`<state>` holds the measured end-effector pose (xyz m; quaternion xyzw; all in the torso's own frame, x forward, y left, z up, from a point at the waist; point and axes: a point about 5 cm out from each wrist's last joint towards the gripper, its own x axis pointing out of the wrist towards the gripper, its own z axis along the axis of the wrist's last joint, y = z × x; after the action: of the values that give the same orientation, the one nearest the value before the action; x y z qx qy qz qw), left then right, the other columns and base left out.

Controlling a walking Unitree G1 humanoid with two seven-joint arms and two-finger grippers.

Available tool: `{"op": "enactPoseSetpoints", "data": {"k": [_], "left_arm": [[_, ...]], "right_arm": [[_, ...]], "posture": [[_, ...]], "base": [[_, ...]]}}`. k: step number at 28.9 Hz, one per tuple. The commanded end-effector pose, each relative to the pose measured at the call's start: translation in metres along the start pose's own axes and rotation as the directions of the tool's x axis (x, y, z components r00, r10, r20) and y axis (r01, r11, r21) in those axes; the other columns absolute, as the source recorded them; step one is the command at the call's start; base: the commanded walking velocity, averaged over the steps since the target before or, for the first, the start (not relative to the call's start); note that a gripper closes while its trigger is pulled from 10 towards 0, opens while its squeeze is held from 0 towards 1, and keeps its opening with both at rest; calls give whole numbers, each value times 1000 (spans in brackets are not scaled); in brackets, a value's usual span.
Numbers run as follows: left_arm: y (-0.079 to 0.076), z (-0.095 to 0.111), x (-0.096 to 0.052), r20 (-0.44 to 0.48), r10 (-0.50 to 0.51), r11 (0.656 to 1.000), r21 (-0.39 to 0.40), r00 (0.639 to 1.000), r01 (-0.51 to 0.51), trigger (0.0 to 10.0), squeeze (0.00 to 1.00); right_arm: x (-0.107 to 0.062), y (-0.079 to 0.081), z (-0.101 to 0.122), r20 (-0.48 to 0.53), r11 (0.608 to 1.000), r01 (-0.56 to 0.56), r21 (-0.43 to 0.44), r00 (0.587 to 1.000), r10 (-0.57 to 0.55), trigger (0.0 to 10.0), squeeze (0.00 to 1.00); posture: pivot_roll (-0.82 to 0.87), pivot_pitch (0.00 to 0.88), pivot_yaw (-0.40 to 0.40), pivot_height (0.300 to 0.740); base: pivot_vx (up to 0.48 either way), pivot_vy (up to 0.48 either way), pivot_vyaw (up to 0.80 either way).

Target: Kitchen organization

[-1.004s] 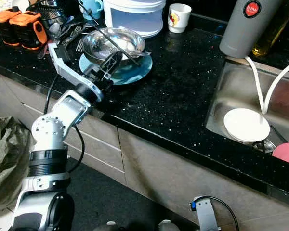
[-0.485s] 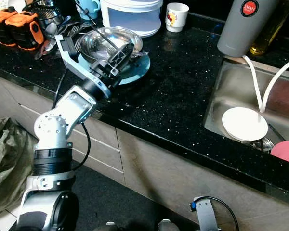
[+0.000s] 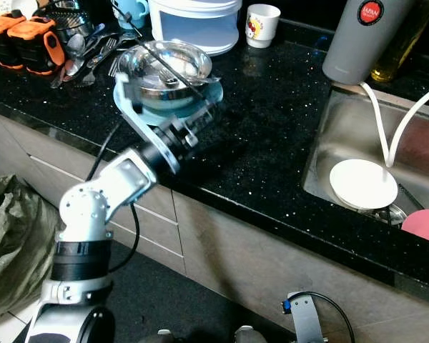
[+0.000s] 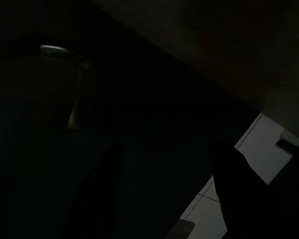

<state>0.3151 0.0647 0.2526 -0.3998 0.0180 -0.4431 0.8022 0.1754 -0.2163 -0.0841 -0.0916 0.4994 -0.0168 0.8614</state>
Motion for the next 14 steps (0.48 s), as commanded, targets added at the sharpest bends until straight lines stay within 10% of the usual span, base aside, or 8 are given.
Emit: {"op": "enactPoseSetpoints", "data": {"k": [1, 14], "left_arm": [[3, -3, -3, -13, 28, 1000, 9, 1000, -28, 10000, 0], [25, 37, -8, 170, 109, 994, 5, 979, -111, 10000, 0]], "right_arm": [[-1, -2, -8, -24, 1000, 4, 9, 1000, -4, 10000, 0], [-1, -3, -8, -20, 1000, 2, 17, 1000, -2, 10000, 0]], "posture": [[52, 173, -40, 740], [30, 174, -50, 740]], "base": [[0, 0, 0], [0, 0, 0]]}}
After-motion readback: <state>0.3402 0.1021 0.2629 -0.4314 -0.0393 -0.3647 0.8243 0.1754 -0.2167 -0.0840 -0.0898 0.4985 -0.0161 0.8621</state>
